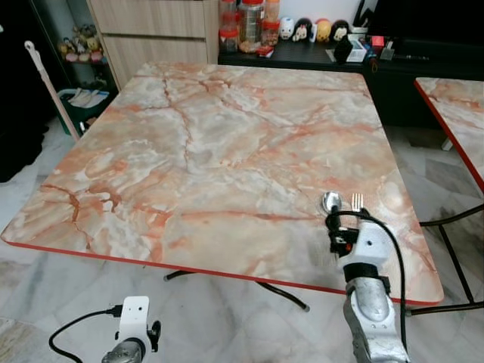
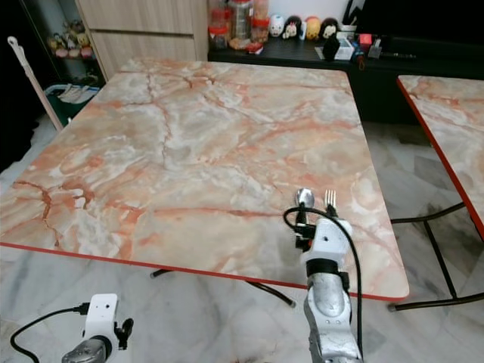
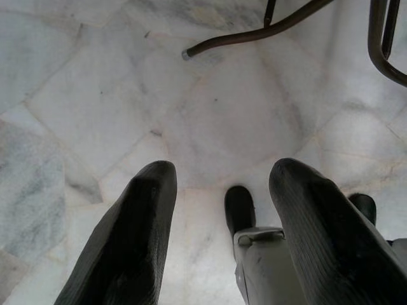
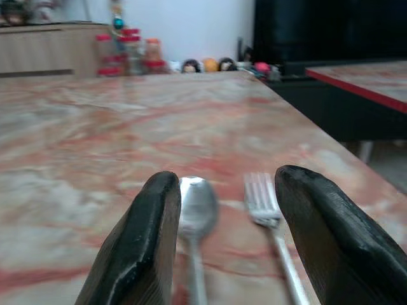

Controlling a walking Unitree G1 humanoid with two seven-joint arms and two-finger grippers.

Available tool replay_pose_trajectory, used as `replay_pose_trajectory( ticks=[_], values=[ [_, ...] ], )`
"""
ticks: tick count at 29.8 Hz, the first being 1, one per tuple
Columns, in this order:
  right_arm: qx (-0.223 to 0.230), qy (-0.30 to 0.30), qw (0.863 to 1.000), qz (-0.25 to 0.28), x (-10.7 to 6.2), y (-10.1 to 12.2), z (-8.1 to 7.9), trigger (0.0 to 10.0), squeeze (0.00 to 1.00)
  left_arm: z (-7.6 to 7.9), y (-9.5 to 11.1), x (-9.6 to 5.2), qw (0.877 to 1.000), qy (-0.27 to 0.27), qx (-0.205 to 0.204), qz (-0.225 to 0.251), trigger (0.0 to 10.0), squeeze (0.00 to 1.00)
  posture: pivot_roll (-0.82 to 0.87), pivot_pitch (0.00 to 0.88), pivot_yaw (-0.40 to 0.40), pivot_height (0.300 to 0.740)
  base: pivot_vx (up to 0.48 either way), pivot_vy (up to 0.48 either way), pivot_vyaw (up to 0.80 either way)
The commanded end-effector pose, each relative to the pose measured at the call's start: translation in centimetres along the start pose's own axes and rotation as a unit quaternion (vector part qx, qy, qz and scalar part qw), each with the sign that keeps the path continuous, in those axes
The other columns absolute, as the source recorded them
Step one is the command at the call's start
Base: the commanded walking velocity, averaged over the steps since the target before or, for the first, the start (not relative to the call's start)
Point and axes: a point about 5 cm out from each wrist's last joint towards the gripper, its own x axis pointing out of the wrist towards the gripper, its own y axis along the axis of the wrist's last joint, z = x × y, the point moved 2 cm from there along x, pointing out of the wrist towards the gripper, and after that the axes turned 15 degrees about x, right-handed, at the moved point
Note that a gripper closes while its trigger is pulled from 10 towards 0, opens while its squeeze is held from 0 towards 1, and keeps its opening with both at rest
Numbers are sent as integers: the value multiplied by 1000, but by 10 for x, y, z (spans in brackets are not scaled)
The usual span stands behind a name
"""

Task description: Setting the table

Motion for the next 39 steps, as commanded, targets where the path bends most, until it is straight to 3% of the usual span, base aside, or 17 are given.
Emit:
replay_pose_trajectory(
  ticks=[1,16,32,39],
  values=[
    [8,-10,1000,-1,-1,2,3,10000,0,1,-4,-1,1000,-4,3,-7,10000,0,-16,131,-15,740,0,0,0],
    [20,-13,998,-64,3,-13,-5,10000,0,-1,-5,-1,1000,-2,4,-9,10000,0,-10,132,-14,740,0,0,0],
    [49,-28,995,-85,17,-5,-11,10000,0,1,-6,-1,1000,-5,4,-11,10000,0,-10,130,-15,740,0,0,0],
    [41,-41,992,-109,20,-9,-10,10000,0,3,-8,-2,1000,-7,3,-13,10000,0,-8,133,-18,740,0,0,0]
  ],
)
